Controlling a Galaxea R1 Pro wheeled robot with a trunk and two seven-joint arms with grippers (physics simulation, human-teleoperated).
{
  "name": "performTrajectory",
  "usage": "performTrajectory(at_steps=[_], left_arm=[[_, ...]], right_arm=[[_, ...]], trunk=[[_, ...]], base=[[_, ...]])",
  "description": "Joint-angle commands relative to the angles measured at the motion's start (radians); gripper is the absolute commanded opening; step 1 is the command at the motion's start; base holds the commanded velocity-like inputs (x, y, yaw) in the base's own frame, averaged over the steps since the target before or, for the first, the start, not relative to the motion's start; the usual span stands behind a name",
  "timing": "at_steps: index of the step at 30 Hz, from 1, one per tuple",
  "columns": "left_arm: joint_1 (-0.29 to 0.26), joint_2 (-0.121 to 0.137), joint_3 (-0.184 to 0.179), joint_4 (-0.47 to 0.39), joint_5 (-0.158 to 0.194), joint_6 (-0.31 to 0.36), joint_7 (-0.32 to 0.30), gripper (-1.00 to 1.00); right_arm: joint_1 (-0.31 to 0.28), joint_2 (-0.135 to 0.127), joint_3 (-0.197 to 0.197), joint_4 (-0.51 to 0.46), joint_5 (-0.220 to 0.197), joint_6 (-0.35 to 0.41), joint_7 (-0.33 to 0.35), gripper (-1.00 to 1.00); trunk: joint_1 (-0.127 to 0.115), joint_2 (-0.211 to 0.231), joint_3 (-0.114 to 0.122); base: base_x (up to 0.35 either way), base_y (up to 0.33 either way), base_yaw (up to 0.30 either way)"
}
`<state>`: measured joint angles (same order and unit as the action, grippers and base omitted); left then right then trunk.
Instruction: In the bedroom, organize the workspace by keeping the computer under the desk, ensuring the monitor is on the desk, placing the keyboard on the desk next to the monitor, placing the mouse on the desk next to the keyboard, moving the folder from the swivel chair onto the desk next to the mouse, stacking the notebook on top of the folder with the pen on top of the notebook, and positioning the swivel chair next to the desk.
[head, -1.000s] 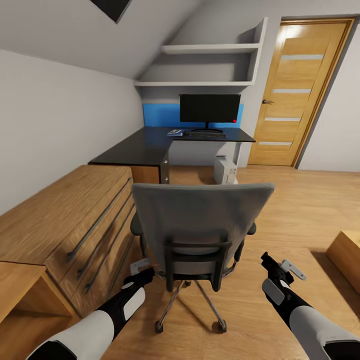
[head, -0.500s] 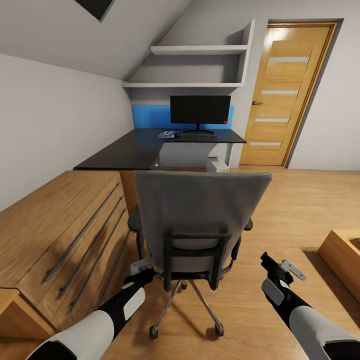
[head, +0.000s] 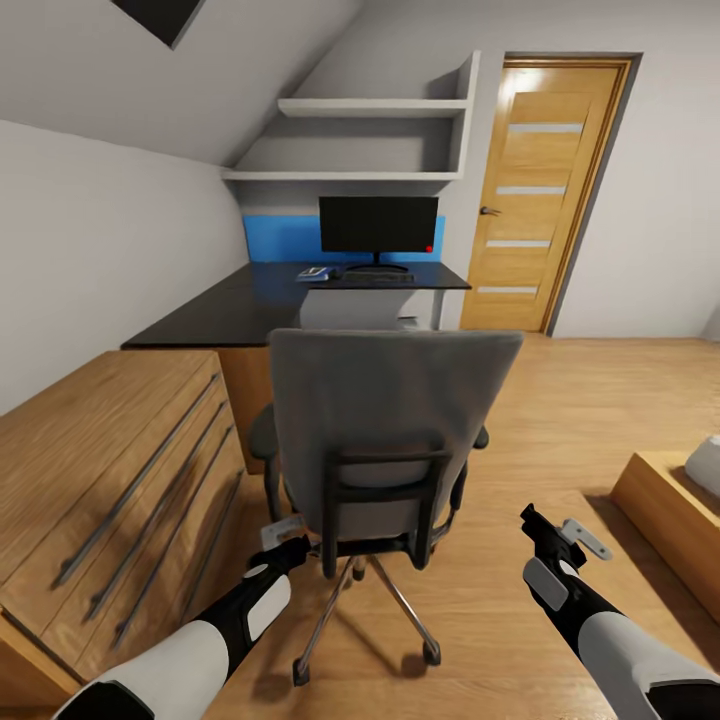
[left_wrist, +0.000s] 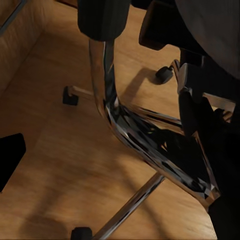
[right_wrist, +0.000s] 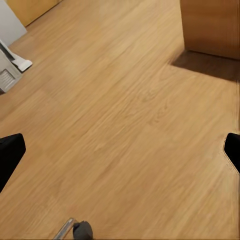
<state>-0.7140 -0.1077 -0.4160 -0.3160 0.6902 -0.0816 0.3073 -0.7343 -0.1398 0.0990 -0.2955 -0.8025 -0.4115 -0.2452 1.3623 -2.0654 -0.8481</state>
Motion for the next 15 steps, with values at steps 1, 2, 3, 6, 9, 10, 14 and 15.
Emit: performTrajectory(at_steps=[1, 2, 3, 6, 9, 10, 14, 15], left_arm=[[-0.001, 0.000, -0.010, 0.000, 0.011, -0.005, 0.005, 1.00], [-0.001, 0.000, -0.010, 0.000, 0.011, -0.004, 0.005, 1.00], [-0.001, 0.000, -0.010, 0.000, 0.011, -0.004, 0.005, 1.00], [-0.001, 0.000, -0.010, 0.000, 0.011, -0.004, 0.004, 1.00], [-0.001, 0.000, -0.010, 0.000, 0.011, -0.004, 0.004, 1.00], [-0.001, 0.000, -0.010, 0.000, 0.011, -0.004, 0.004, 1.00], [-0.001, 0.000, -0.010, 0.000, 0.011, -0.004, 0.004, 1.00], [-0.001, 0.000, -0.010, 0.000, 0.011, -0.004, 0.004, 1.00]], right_arm=[[0.000, -0.001, 0.008, -0.001, -0.006, -0.003, -0.006, 1.00], [0.000, -0.001, 0.008, -0.001, -0.006, -0.003, -0.006, 1.00], [0.000, 0.000, 0.008, -0.001, -0.006, -0.003, -0.006, 1.00], [0.000, 0.000, 0.009, -0.001, -0.006, -0.003, -0.006, 1.00], [0.000, 0.000, 0.010, -0.001, -0.006, -0.003, -0.006, 1.00], [0.000, 0.000, 0.010, -0.001, -0.006, -0.003, -0.006, 1.00], [0.000, 0.000, 0.010, -0.001, -0.005, -0.003, -0.006, 1.00], [0.000, 0.000, 0.010, -0.001, -0.005, -0.003, -0.006, 1.00]], trunk=[[0.000, 0.000, 0.000], [0.000, 0.000, 0.001], [0.000, 0.000, 0.003], [0.000, 0.000, 0.006], [0.000, 0.000, 0.007], [0.000, 0.000, 0.008], [0.000, 0.000, 0.008], [0.000, 0.000, 0.008]], base=[[0.000, 0.000, -0.175], [0.000, 0.000, -0.175], [0.000, 0.000, -0.175], [0.000, 0.000, -0.173], [-0.032, 0.030, -0.076], [-0.131, 0.117, -0.029], [-0.210, 0.184, -0.011], [-0.242, 0.211, -0.003]])
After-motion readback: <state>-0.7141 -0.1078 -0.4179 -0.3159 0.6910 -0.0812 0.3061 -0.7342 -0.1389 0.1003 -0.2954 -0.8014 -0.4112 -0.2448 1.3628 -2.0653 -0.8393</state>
